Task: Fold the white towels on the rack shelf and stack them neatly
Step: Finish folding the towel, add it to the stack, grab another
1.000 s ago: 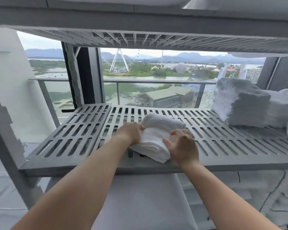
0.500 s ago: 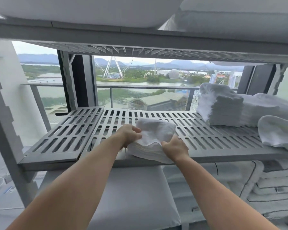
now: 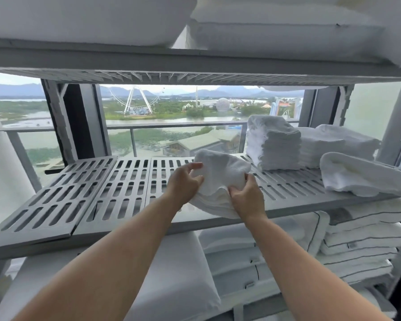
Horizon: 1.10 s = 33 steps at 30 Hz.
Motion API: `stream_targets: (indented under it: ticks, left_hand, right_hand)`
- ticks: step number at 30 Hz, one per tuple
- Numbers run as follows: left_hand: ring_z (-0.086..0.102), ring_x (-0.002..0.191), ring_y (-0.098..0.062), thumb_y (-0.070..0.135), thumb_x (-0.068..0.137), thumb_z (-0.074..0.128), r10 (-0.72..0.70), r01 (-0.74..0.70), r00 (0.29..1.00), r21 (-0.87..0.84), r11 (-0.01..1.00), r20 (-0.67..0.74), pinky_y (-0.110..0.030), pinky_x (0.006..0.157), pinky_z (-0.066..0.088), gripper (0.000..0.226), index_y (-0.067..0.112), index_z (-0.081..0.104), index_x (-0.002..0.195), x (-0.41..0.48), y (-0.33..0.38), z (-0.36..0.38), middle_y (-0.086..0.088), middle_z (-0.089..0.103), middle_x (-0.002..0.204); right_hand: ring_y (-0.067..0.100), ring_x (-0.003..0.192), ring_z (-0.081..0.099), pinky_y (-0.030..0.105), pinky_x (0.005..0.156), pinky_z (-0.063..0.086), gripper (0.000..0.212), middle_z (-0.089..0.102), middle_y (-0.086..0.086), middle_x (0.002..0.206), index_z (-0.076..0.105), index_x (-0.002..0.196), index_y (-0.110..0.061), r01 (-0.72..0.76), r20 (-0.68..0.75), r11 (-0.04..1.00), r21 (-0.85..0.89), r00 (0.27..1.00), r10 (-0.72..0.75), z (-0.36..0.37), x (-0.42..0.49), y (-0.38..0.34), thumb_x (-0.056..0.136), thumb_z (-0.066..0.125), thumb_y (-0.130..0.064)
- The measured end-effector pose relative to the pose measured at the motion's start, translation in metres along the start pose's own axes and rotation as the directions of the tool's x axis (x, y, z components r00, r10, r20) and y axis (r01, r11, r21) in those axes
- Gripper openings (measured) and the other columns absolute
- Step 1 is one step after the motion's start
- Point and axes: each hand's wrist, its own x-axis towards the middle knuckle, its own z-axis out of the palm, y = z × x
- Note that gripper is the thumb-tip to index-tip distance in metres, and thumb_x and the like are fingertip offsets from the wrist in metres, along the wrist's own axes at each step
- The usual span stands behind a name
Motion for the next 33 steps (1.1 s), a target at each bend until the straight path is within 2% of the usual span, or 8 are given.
stream_targets:
  ticks: [2,5,10,13,16,21,27,33]
  left_hand:
    - [0.067,0.106,-0.023,0.015,0.088,0.066,0.035,-0.035,0.999,0.007,0.999,-0.002,-0.041,0.097,0.054,0.045,0.031,0.066,0.13,0.001,0.017,0.022,-0.003,0.069,0.126]
    - [0.067,0.102,-0.022,0.016,0.089,0.061,0.098,-0.098,0.995,0.024,0.995,-0.001,-0.039,0.092,0.055,0.046,0.034,0.066,0.13,0.006,0.04,0.057,-0.001,0.068,0.127]
    - [0.064,0.104,-0.019,0.019,0.087,0.057,0.241,-0.24,0.971,0.045,0.97,-0.003,-0.028,0.085,0.05,0.049,0.043,0.064,0.129,0.033,0.077,0.124,0.003,0.068,0.126]
    - [0.061,0.11,-0.017,0.019,0.086,0.057,0.346,-0.346,0.938,0.023,0.938,0.009,-0.025,0.086,0.045,0.051,0.043,0.064,0.13,0.056,0.098,0.17,0.005,0.066,0.129]
    - [0.061,0.11,-0.018,0.019,0.085,0.057,0.398,-0.398,0.917,-0.019,0.917,0.024,-0.026,0.089,0.047,0.052,0.04,0.064,0.131,0.088,0.117,0.217,0.003,0.066,0.129]
    - [0.062,0.111,-0.021,0.019,0.086,0.057,0.431,-0.422,0.901,-0.12,0.899,0.057,-0.039,0.096,0.052,0.052,0.039,0.063,0.134,0.149,0.138,0.29,0.001,0.067,0.129]
    - [0.061,0.106,-0.021,0.018,0.087,0.055,0.446,-0.429,0.89,-0.158,0.889,0.092,-0.033,0.088,0.051,0.052,0.041,0.062,0.133,0.214,0.161,0.348,0.002,0.067,0.123]
    - [0.063,0.102,-0.028,0.017,0.088,0.056,0.417,-0.406,0.907,-0.131,0.904,0.062,-0.04,0.086,0.055,0.052,0.037,0.062,0.135,0.259,0.177,0.401,-0.004,0.067,0.121]
  right_hand:
    - [0.035,0.104,0.06,0.037,0.085,0.045,0.04,0.064,0.013,0.113,0.05,0.125,-0.007,0.004,-0.043,1.0,-0.009,0.999,-0.005,-0.021,0.007,0.007,0.089,0.064,-0.015]
    - [0.031,0.098,0.058,0.033,0.08,0.04,0.038,0.06,0.005,0.106,0.048,0.125,-0.01,-0.007,-0.11,1.0,0.016,0.994,0.009,-0.052,0.017,0.021,0.089,0.061,-0.015]
    - [0.024,0.09,0.049,0.03,0.077,0.034,0.039,0.055,0.001,0.106,0.045,0.127,-0.015,-0.015,-0.298,1.0,0.018,0.954,0.019,-0.101,0.05,0.045,0.09,0.056,-0.017]
    - [0.023,0.094,0.051,0.03,0.079,0.037,0.042,0.057,0.002,0.111,0.045,0.131,-0.015,0.0,-0.39,1.0,-0.001,0.921,0.0,-0.134,0.08,0.062,0.09,0.055,-0.019]
    - [0.023,0.091,0.052,0.028,0.076,0.038,0.039,0.059,0.001,0.109,0.046,0.129,-0.015,0.012,-0.435,1.0,-0.019,0.9,-0.019,-0.168,0.117,0.08,0.091,0.056,-0.017]
    - [0.025,0.09,0.057,0.029,0.068,0.041,0.037,0.061,0.002,0.105,0.047,0.124,-0.017,-0.002,-0.469,0.996,-0.093,0.882,-0.042,-0.209,0.187,0.108,0.088,0.055,-0.014]
    - [0.028,0.086,0.055,0.03,0.066,0.035,0.03,0.056,-0.002,0.09,0.048,0.114,-0.014,-0.058,-0.524,0.988,-0.141,0.851,-0.025,-0.235,0.27,0.132,0.084,0.055,-0.012]
    - [0.026,0.08,0.05,0.03,0.07,0.033,0.025,0.052,-0.006,0.08,0.049,0.108,-0.013,-0.053,-0.502,0.979,-0.195,0.863,-0.054,-0.263,0.341,0.162,0.084,0.055,-0.012]
